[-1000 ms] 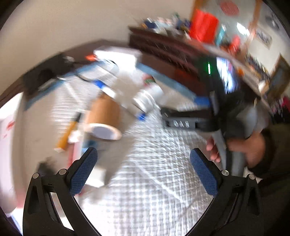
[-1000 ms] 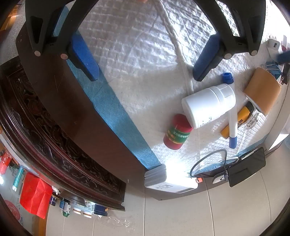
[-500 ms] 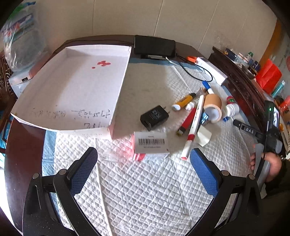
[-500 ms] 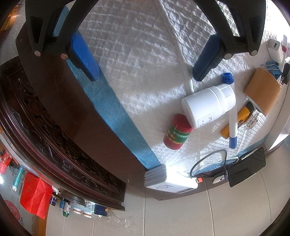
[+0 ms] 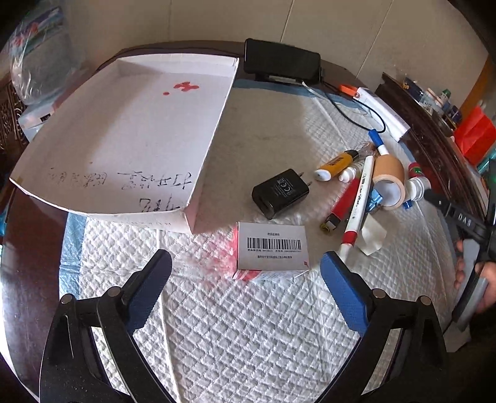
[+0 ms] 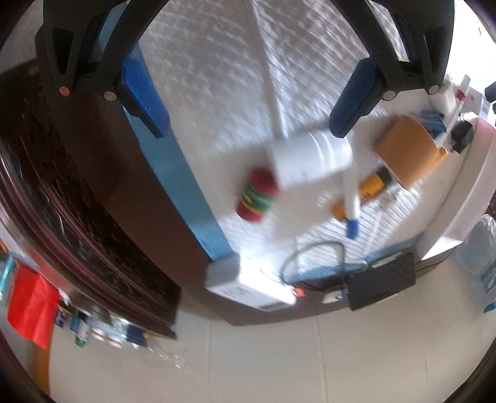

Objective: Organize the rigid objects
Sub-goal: 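Grasp the barcode box with the left gripper while the right grasps the pill bottle, then carry box and bottle into the white tray and open both grippers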

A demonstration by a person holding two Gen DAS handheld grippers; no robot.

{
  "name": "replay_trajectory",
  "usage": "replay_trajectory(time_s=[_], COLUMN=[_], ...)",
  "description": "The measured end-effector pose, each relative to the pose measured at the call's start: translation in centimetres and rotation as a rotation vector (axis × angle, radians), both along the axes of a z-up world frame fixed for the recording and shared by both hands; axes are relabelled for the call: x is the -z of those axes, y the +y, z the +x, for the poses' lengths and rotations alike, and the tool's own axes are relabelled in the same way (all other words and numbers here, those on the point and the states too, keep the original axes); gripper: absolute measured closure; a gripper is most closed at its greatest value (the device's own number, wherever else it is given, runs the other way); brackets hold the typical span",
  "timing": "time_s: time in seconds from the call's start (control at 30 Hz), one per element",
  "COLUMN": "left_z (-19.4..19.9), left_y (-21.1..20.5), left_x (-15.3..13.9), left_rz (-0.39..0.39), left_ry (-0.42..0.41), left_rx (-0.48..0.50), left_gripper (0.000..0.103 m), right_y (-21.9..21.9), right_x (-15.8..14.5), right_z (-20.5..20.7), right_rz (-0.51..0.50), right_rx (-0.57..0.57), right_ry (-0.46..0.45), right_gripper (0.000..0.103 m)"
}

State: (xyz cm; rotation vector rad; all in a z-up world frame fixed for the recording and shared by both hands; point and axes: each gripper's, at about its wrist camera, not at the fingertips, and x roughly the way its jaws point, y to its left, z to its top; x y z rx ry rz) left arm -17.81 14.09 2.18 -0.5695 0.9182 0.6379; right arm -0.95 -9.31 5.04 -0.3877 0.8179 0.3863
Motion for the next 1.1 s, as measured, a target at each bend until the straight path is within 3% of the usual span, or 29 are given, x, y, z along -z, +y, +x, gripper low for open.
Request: replay_trajectory(time_s=[0.17,0.37,0.47,0.5,0.6,0.77,0.9,1.1], left_z=[0.5,0.8,0.9,1.0,0.8,0.0,-0.8,-2.3], left_y=[0.1,0.5,0.4,0.5,0.4,0.2,0.1,2.0], left_x=[0.3,1.1,1.2,1.2,1.2,0.0,-3.7,-14.4], left_rz=[-0.009,-0.036,-0.025,-0.027,-0.02,0.01,0.103,0.299], left_ry=[-0.004,-0.005,0.0,-0.001,-0.004,-0.026,-0.067,-0.164], left_rx=[0.008,0.003,0.006,0.009,0.012,0.003,0.014,-0.063], left_gripper=[0.011,0.023,0.045,0.051,0.051,0.053,0.052,0.052], right_y=[2.0,3.2,3.2,3.2,3.6,3.2,3.0,3.8], right_x=[0.3,1.6,1.5,1.4,1.4,-0.3,-4.4,-12.2], right_z=[0.3,1.0,1.0,0.9,0.6,-0.5,-2.1,-5.1], right_rz=[-0.016,-0.051,-0.028,-0.02,-0.038,0.02,0.103,0.264], right_rx=[-0.073,-0.105,-0.12,-0.137,-0.165,-0.179,-0.216,-0.287], right_ry=[0.016,0.062,0.075,0.08,0.078,0.065,0.003,-0.108], right_gripper=[0.003,0.02,0.03,0.042,0.042,0.042,0.042,0.042])
